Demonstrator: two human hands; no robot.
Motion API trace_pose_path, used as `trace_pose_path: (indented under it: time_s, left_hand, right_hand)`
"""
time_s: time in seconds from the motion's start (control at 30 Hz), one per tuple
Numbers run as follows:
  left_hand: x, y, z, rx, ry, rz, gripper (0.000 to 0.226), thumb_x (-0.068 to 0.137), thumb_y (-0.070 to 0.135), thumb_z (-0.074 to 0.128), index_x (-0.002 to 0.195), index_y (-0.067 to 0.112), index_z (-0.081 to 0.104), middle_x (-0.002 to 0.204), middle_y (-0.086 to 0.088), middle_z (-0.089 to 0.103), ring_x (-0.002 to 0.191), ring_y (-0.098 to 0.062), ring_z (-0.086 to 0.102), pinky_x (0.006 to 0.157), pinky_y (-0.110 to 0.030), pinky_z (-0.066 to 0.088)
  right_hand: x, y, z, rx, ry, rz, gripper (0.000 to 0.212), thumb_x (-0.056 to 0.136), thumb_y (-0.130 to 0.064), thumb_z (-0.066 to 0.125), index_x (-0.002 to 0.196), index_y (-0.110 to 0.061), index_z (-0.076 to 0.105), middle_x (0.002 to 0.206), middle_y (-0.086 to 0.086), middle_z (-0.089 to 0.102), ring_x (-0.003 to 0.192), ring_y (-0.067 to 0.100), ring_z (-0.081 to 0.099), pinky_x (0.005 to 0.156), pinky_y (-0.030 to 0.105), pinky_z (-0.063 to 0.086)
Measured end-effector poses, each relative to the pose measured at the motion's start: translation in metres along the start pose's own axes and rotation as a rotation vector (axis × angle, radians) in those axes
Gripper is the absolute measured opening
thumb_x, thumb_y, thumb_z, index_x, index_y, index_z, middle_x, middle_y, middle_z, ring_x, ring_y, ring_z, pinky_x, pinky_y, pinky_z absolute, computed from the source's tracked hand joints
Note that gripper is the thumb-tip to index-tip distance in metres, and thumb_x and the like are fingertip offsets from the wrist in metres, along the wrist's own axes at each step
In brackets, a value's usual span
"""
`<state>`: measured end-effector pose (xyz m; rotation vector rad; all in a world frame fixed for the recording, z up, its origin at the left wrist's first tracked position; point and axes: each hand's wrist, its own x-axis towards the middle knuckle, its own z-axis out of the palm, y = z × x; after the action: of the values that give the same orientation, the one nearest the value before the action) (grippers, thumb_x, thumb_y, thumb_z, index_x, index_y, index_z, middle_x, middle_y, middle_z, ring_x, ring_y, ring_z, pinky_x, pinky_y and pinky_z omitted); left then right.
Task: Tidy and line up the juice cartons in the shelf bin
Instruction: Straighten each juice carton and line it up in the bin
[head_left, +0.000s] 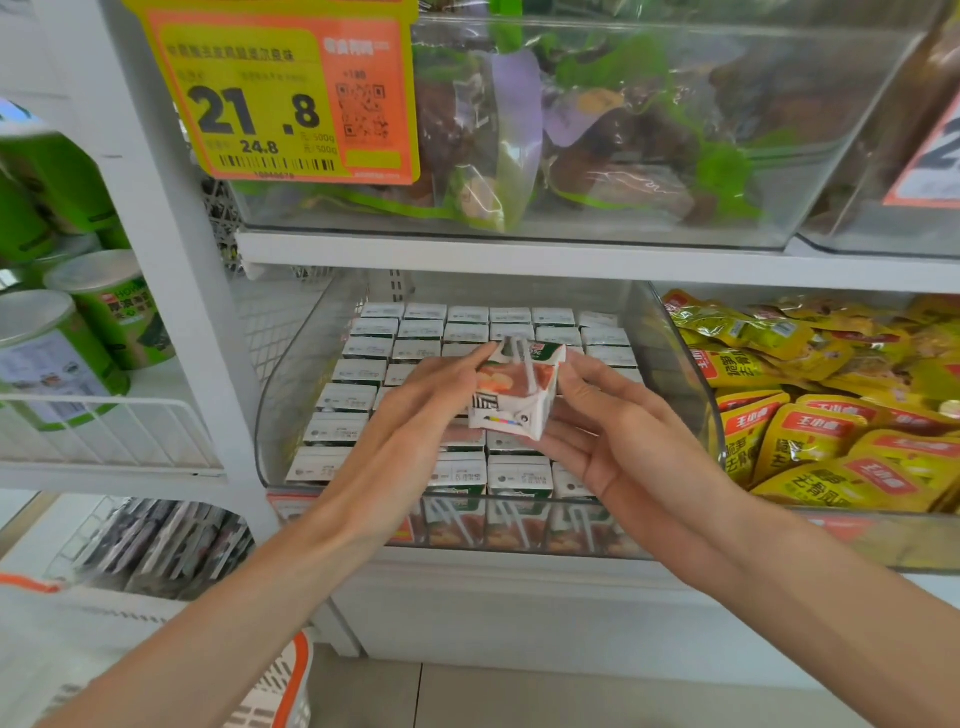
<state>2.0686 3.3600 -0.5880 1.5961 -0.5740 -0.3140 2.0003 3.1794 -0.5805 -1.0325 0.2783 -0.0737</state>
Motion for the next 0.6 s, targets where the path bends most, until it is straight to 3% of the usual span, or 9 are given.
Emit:
trace_pose_path:
  time_s: [0.17,0.27,0.37,0.47,0.6]
  left_hand:
    - [-0.002,0.0,0.003,-0.035,-0.048,0.028,0.034,0.102,0.056,0.045,0.122,0.05,0.072,0.132,0.013,0.069,0.12,-0.004,0.067,0.099,-0.02,0.054]
    - [-0.002,-0.001,0.003,0.018,-0.055,0.051,0.041,0.1,0.044,0.051,0.138,0.037,0.067,0.141,0.015,0.061,0.123,0.002,0.063,0.095,-0.016,0.054]
    - [-0.001,-0.002,0.002,0.093,-0.052,0.079,0.045,0.099,0.048,0.057,0.142,0.037,0.063,0.143,0.018,0.057,0.125,0.003,0.061,0.102,-0.028,0.056]
    - [0.0,-0.003,0.002,0.149,-0.039,0.085,0.046,0.097,0.051,0.061,0.141,0.04,0.063,0.142,0.015,0.056,0.127,-0.007,0.063,0.108,-0.044,0.053]
    - [0.0,-0.006,0.0,0.193,-0.041,0.115,0.062,0.087,0.051,0.073,0.146,0.042,0.057,0.141,0.016,0.055,0.126,-0.004,0.063,0.104,-0.04,0.056]
  right_hand:
    - [0.003,-0.004,0.0,0.057,0.007,0.151,0.03,0.109,-0.019,0.056,0.127,0.001,0.07,0.113,0.026,0.077,0.103,0.033,0.079,0.077,0.03,0.066]
    - [0.004,-0.007,0.002,0.05,0.006,0.179,0.031,0.111,-0.02,0.053,0.12,0.001,0.073,0.107,0.026,0.078,0.094,0.03,0.081,0.067,0.027,0.065]
    - [0.004,-0.008,0.002,0.014,-0.011,0.198,0.031,0.111,-0.024,0.052,0.123,-0.005,0.074,0.108,0.025,0.079,0.093,0.029,0.081,0.065,0.026,0.064]
    - [0.004,-0.009,0.001,-0.035,-0.058,0.219,0.035,0.11,-0.034,0.055,0.123,-0.01,0.076,0.111,0.023,0.078,0.097,0.028,0.081,0.068,0.025,0.064]
    - [0.006,-0.012,0.0,-0.063,-0.052,0.196,0.035,0.103,-0.035,0.063,0.128,-0.012,0.072,0.112,0.02,0.079,0.091,0.024,0.081,0.07,0.026,0.064]
